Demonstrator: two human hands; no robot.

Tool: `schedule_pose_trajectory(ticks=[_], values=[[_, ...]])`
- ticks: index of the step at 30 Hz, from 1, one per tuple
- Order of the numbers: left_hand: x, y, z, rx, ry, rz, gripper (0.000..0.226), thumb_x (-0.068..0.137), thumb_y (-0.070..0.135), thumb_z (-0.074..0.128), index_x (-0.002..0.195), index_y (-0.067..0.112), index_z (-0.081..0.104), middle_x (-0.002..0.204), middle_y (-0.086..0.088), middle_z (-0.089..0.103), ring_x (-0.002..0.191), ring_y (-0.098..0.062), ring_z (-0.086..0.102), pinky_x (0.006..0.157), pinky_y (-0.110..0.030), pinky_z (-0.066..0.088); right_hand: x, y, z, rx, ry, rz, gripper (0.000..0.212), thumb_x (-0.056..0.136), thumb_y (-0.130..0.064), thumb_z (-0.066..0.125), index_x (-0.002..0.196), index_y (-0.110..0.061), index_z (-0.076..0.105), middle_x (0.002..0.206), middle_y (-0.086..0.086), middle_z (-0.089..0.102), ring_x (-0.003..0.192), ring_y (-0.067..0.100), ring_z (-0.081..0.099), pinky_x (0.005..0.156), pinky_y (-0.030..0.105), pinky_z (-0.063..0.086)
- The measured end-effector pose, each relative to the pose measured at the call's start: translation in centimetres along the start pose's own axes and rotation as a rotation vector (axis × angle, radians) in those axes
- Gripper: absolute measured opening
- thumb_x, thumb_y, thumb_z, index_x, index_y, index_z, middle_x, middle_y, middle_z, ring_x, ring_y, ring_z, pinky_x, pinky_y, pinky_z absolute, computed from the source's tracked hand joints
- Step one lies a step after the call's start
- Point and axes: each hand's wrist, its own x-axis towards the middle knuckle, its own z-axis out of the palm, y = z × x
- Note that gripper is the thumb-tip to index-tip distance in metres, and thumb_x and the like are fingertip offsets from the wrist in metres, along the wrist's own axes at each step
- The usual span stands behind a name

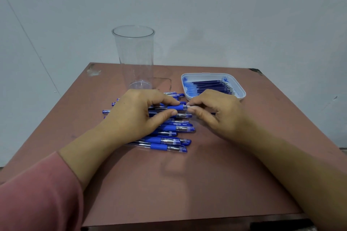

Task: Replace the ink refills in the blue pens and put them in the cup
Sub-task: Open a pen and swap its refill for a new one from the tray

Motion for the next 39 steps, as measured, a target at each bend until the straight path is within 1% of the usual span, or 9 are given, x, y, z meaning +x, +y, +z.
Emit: schedule_pose_trajectory(ticks=[3, 6, 11, 14, 17, 21, 24, 29, 39], values=[[0.1, -0.1, 0.1, 0.015, 0.001, 0.024, 0.021, 0.083, 0.036, 0.068, 0.103, 0.030, 0.073, 0.086, 0.035, 0.058, 0.083, 0.013, 0.059, 0.074, -0.004, 0.040, -0.2, -0.1, 0.0, 0.031, 0.036, 0.038, 0.022, 0.087, -0.021, 0.070, 0.108, -0.013, 0.067, 0.091, -0.005, 0.065, 0.084, 0.005, 0.059, 0.077, 0.011, 0.046], [0.0, -0.3, 0.2, 0.040, 0.002, 0.046, 0.023, 0.086, 0.038, 0.065, 0.106, 0.030, 0.073, 0.086, 0.032, 0.059, 0.082, 0.013, 0.058, 0.074, -0.005, 0.041, -0.1, -0.3, 0.0, -0.021, 0.042, 0.003, 0.014, 0.087, -0.017, 0.070, 0.099, -0.011, 0.067, 0.088, -0.002, 0.065, 0.080, 0.007, 0.057, 0.075, 0.015, 0.046], [0.1, -0.3, 0.0, 0.135, 0.043, 0.107, 0.032, 0.091, 0.045, 0.054, 0.111, 0.028, 0.072, 0.082, 0.016, 0.067, 0.072, 0.001, 0.057, 0.062, -0.023, 0.049, 0.0, -0.4, 0.0, -0.024, 0.051, 0.030, 0.015, 0.092, -0.022, 0.062, 0.098, -0.010, 0.068, 0.085, -0.003, 0.065, 0.079, 0.006, 0.056, 0.075, 0.007, 0.039], [0.0, -0.3, 0.0, 0.143, 0.064, 0.116, 0.031, 0.091, 0.043, 0.055, 0.111, 0.027, 0.072, 0.078, 0.016, 0.064, 0.070, 0.001, 0.054, 0.059, -0.023, 0.048, -0.2, -0.6, -0.2, 0.014, 0.073, 0.054, 0.022, 0.085, -0.016, 0.072, 0.106, -0.010, 0.066, 0.091, -0.002, 0.066, 0.084, 0.005, 0.059, 0.078, 0.008, 0.044], [-0.1, -0.5, 0.2, 0.152, 0.070, 0.117, 0.030, 0.090, 0.043, 0.056, 0.109, 0.027, 0.073, 0.080, 0.016, 0.065, 0.071, 0.002, 0.054, 0.060, -0.022, 0.047, -0.1, -0.6, -0.3, -0.009, 0.054, 0.022, 0.008, 0.089, -0.014, 0.066, 0.096, -0.010, 0.067, 0.086, -0.003, 0.064, 0.078, 0.006, 0.055, 0.076, 0.012, 0.042], [0.0, -0.4, 0.3, 0.123, 0.063, 0.112, 0.030, 0.089, 0.044, 0.057, 0.107, 0.027, 0.073, 0.081, 0.021, 0.062, 0.072, 0.003, 0.055, 0.063, -0.021, 0.048, -0.1, -0.5, -0.2, 0.005, 0.011, 0.067, 0.012, 0.094, -0.021, 0.060, 0.096, -0.011, 0.067, 0.083, -0.011, 0.059, 0.078, 0.002, 0.051, 0.076, 0.006, 0.037], [0.0, -0.4, 0.3, 0.095, 0.064, 0.106, 0.030, 0.088, 0.044, 0.058, 0.108, 0.027, 0.073, 0.083, 0.018, 0.067, 0.073, 0.002, 0.059, 0.065, -0.023, 0.050, -0.2, -0.6, -0.3, 0.035, 0.045, 0.050, 0.017, 0.087, -0.016, 0.071, 0.102, -0.010, 0.067, 0.091, -0.005, 0.065, 0.083, 0.004, 0.058, 0.078, 0.010, 0.044], [0.0, -0.3, 0.4, 0.074, 0.086, 0.102, 0.029, 0.087, 0.044, 0.059, 0.105, 0.026, 0.074, 0.082, 0.019, 0.066, 0.074, 0.005, 0.057, 0.067, -0.017, 0.046, 0.0, -0.5, -0.3, 0.015, 0.033, 0.015, 0.008, 0.091, -0.014, 0.064, 0.094, -0.008, 0.067, 0.085, -0.004, 0.062, 0.077, 0.008, 0.054, 0.075, 0.016, 0.042], [0.0, -1.2, -0.4, 0.099, 0.085, -0.045, 0.027, 0.084, 0.050, 0.060, 0.104, 0.037, 0.072, 0.088, 0.022, 0.070, 0.076, 0.002, 0.062, 0.068, -0.032, 0.055, -1.3, 1.7, -3.0, -0.036, -0.086, 0.197, 0.027, 0.077, -0.031, 0.075, 0.100, -0.018, 0.069, 0.088, -0.010, 0.062, 0.081, 0.006, 0.057, 0.074, 0.023, 0.049]])
